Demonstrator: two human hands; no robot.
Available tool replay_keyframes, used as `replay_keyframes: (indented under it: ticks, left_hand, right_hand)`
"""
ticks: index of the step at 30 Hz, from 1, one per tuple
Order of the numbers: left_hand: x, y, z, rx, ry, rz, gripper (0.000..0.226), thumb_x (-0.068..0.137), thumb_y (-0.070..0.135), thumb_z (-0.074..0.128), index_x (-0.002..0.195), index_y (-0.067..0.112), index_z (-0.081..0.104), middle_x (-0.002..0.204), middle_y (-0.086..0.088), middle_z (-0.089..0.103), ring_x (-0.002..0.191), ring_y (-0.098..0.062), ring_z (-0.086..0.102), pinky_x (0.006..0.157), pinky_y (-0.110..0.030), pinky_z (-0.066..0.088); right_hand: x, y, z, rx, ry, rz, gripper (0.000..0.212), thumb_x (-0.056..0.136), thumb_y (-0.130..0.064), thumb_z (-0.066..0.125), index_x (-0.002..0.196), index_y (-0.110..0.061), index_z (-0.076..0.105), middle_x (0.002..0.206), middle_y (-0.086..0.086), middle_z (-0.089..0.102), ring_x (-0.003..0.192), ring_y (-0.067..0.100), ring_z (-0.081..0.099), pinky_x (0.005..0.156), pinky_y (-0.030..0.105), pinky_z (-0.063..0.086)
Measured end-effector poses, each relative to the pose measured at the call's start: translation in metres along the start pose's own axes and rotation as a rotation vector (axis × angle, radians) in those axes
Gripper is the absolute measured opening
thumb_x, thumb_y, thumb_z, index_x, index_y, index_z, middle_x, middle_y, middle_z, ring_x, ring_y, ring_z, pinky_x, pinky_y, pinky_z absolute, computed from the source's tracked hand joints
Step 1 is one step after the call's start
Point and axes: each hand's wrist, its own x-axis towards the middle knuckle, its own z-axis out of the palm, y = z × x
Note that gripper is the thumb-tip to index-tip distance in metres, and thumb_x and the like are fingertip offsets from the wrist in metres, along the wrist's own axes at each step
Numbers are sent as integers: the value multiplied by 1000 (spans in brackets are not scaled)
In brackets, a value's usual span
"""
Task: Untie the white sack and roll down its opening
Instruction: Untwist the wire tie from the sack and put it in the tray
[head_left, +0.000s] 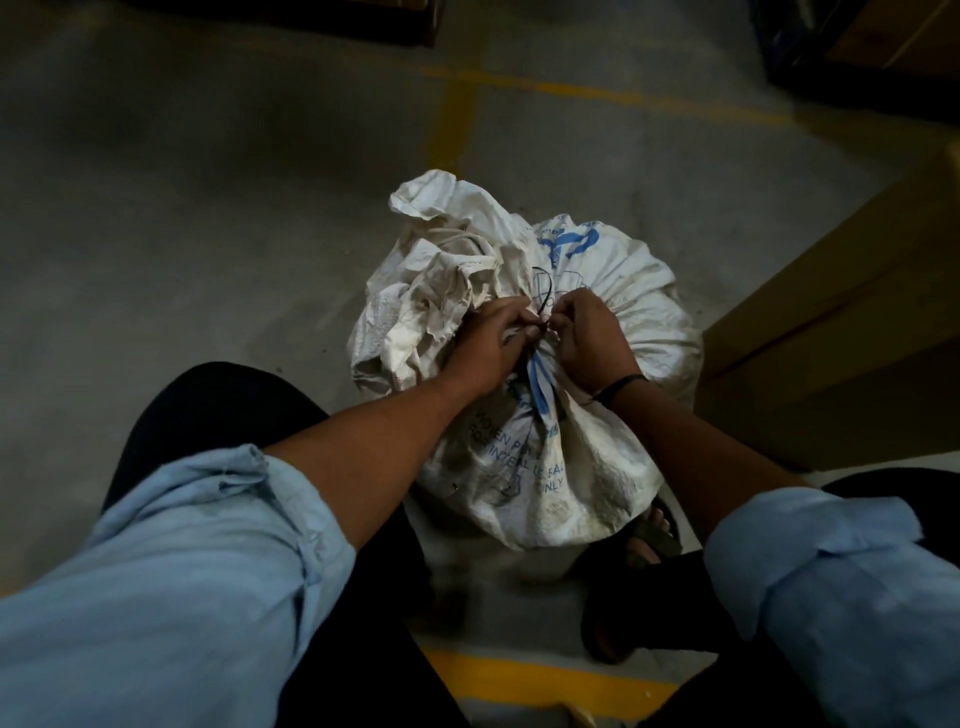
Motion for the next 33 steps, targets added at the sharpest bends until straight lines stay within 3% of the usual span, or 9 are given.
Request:
replay_keyframes:
  ticks: [3, 6, 8, 13, 16, 19, 27, 30, 33]
  left_hand:
    - [2, 7, 2, 9, 46, -22, 15, 94, 11, 64, 104, 1, 70, 129, -15, 60, 123, -25, 55, 106, -25, 38]
    - [7, 19, 5, -27, 94, -103, 17, 94, 10, 66, 104, -1, 72, 123, -17, 61, 117, -25, 58, 102, -24, 41]
    - [12, 34, 3, -107, 138, -155, 19, 94, 13, 67, 106, -1, 73, 116, -14, 65, 108, -22, 61, 95, -20, 46]
    - [29, 90, -12, -351, 220, -269, 25, 94, 30, 67, 106, 11, 77, 101, -6, 76, 83, -10, 64, 77, -24, 51]
    - [42, 116, -20, -416, 254, -286, 29, 89, 37, 69, 103, 13, 78, 100, -3, 77, 94, -17, 71, 87, -35, 58]
    - [49, 137, -27, -489, 293, -322, 28, 94, 33, 67, 109, 11, 76, 98, -1, 74, 84, -13, 66, 76, -26, 56]
    - [61, 170, -33, -529, 345, -366, 32, 94, 35, 68, 109, 7, 73, 94, -4, 68, 89, -18, 61, 81, -30, 49]
    - [75, 190, -30, -479, 372, -379, 24, 95, 35, 66, 96, 12, 73, 88, -7, 66, 83, -21, 60, 81, -36, 53]
    - [97, 226, -30, -484, 368, -351, 34, 94, 36, 67, 105, 5, 75, 84, -13, 68, 81, -25, 63, 71, -34, 48]
  right_hand:
    - [0, -2, -7, 63, 5, 172, 13, 93, -12, 57, 104, -7, 58, 94, 9, 67, 84, 19, 59, 72, 25, 39]
    - [-2, -10, -17, 63, -57, 178, 22, 90, -12, 61, 112, -6, 61, 100, 11, 69, 88, 21, 61, 79, 29, 46]
    - [-4, -14, -19, 35, -91, 126, 19, 88, -10, 64, 106, -3, 68, 99, 16, 71, 90, 27, 63, 78, 33, 47]
    - [-11, -30, -26, 382, 15, 321, 11, 91, -10, 63, 92, -7, 74, 92, 12, 72, 79, 12, 62, 67, 10, 44]
    - [-8, -46, -40, 599, 98, 385, 18, 93, -7, 56, 80, -14, 66, 89, 9, 70, 76, 9, 61, 72, 21, 46]
    - [-6, -66, -58, 684, 93, 322, 23, 96, -11, 47, 78, -9, 60, 78, 6, 70, 70, 6, 67, 67, 21, 48]
    - [-35, -77, -128, 358, 30, 210, 35, 86, -37, 49, 63, -14, 63, 67, 11, 71, 73, 26, 73, 78, 54, 56]
    - [-59, -73, -159, 200, 1, 166, 35, 91, -39, 52, 68, -14, 63, 62, 4, 71, 64, 20, 71, 74, 51, 56]
    - [-75, -66, -191, 128, 63, 145, 24, 95, -29, 57, 76, -16, 61, 59, 2, 68, 56, 14, 69, 68, 43, 57]
